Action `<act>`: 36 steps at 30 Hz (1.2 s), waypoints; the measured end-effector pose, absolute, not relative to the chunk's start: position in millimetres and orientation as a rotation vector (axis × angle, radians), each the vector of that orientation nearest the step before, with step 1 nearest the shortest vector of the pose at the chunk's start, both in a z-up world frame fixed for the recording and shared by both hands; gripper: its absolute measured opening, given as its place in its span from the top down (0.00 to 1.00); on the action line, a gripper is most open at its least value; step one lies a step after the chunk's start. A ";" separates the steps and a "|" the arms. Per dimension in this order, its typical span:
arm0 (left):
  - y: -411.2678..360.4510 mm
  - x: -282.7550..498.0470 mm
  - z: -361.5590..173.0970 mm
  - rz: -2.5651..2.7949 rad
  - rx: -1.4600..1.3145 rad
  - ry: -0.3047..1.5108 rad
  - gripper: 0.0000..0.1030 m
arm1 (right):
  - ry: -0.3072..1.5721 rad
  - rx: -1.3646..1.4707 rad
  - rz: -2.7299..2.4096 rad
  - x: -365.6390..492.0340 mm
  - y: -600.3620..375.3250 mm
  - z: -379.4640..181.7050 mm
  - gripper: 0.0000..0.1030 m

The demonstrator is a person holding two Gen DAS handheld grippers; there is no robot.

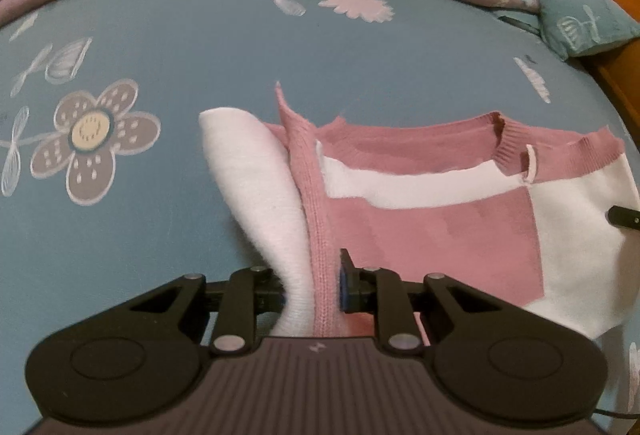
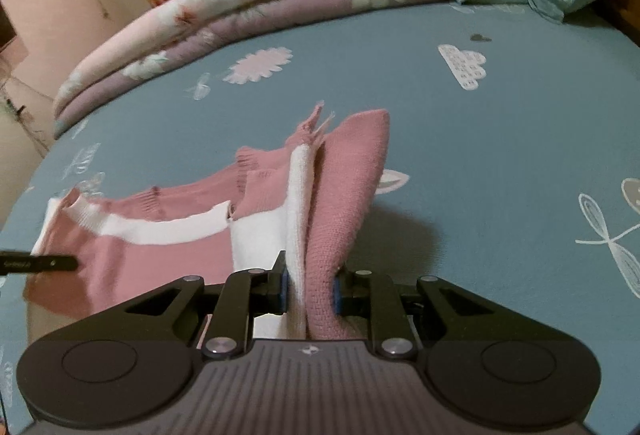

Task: Fold clothes
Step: 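Lift the gripped sweater edge with both grippers and fold it over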

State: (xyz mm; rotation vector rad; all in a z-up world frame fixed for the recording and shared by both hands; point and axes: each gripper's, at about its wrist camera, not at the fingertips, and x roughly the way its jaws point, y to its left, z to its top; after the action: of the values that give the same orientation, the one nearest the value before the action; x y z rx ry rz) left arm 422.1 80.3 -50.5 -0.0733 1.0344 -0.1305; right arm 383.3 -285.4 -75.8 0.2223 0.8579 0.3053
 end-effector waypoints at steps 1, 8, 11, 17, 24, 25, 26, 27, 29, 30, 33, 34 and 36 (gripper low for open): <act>76.2 421.0 -45.3 -0.135 -0.063 1.026 0.82 | 0.850 0.218 0.313 377.9 -285.2 -70.4 0.78; 31.8 409.5 -9.1 -0.203 0.000 0.976 0.83 | 0.794 0.184 0.346 332.0 -307.1 -33.7 0.78; 6.9 404.2 2.9 -0.239 0.029 0.969 0.84 | 0.778 0.175 0.340 308.7 -320.2 -16.0 0.78; -54.4 392.1 24.0 -0.325 0.086 0.944 0.84 | 0.754 0.171 0.303 259.3 -361.7 14.5 0.78; -143.7 388.2 36.4 -0.431 0.146 0.923 0.84 | 0.713 0.193 0.205 208.1 -420.7 35.0 0.78; -157.0 388.8 37.3 -0.446 0.153 0.922 0.84 | 0.707 0.198 0.194 201.6 -428.8 36.5 0.78; -171.4 389.9 37.8 -0.461 0.160 0.920 0.84 | 0.701 0.203 0.183 195.6 -436.7 37.6 0.78; -186.4 391.2 38.2 -0.475 0.168 0.918 0.84 | 0.693 0.210 0.170 189.3 -445.1 38.5 0.78; -211.5 392.7 38.5 -0.503 0.175 0.916 0.84 | 0.680 0.222 0.142 177.5 -461.6 39.9 0.78; -223.4 394.7 38.7 -0.519 0.179 0.915 0.84 | 0.675 0.232 0.125 172.2 -470.2 39.8 0.78; -259.9 401.0 38.1 -0.565 0.190 0.913 0.84 | 0.654 0.259 0.084 158.5 -493.3 37.6 0.78; -270.3 404.1 36.9 -0.577 0.195 0.913 0.84 | 0.649 0.266 0.073 154.7 -500.5 37.3 0.78; -291.5 409.2 34.0 -0.587 0.205 0.909 0.84 | 0.636 0.281 0.044 147.9 -514.4 36.2 0.78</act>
State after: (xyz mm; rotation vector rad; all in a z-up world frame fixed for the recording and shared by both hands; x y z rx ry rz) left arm 409.2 -291.5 34.0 0.2051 0.9086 -0.5872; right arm 147.9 -514.4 36.2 0.2809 0.6359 0.0444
